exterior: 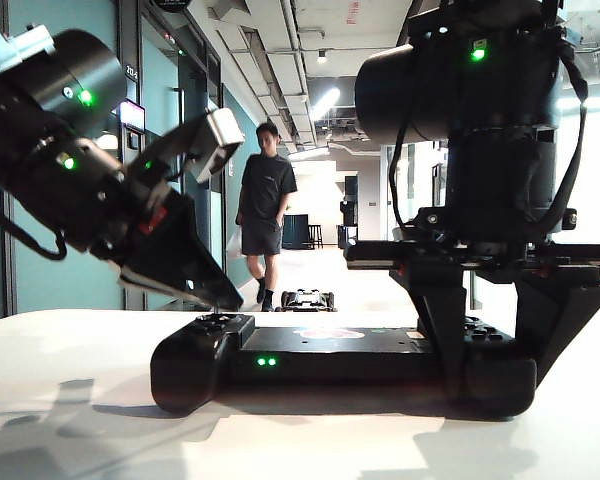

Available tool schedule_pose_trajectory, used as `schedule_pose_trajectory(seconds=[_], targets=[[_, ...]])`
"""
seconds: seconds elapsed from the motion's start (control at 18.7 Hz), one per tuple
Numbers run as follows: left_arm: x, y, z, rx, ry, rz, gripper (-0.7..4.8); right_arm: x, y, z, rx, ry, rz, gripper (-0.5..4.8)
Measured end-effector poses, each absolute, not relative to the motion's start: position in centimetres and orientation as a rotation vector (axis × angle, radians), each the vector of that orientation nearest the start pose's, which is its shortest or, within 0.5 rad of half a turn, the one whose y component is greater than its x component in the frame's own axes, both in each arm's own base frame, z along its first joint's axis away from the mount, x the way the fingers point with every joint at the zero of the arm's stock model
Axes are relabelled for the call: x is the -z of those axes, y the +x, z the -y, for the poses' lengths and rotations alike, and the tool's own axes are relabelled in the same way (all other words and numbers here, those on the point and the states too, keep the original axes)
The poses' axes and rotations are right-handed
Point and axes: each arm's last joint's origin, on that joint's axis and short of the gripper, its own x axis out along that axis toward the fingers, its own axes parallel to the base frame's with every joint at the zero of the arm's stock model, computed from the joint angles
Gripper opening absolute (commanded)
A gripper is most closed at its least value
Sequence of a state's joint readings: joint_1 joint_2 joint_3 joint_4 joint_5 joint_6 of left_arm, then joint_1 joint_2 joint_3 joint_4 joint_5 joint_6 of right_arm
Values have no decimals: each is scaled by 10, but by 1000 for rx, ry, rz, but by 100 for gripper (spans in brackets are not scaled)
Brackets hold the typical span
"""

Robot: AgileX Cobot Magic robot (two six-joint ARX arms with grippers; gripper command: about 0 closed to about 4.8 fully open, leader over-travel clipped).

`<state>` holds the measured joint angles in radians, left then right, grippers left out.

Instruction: Push the left joystick on the remote control sitting on the white table forward to make the robot dog walk in a straight line until it approaches the door.

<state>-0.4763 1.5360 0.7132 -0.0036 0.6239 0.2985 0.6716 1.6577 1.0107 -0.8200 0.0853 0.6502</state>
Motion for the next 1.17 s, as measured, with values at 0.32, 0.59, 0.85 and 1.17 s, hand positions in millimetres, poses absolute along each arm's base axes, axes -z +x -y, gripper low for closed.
schedule_pose_trajectory(seconds=[0.32,0.59,0.85,1.17], targets=[[-156,248,147,1161,186,-685,-5,-171,224,-175,-10,-14,-1437,198],[-157,250,147,1134,202,-667,-5,-171,224,-175,-8,-11,-1437,198],[-158,252,148,1122,188,-650,-5,-171,224,-175,-5,-3,-1440,198],[-158,252,148,1115,191,-649,-5,-171,224,-175,-6,-3,-1440,198]])
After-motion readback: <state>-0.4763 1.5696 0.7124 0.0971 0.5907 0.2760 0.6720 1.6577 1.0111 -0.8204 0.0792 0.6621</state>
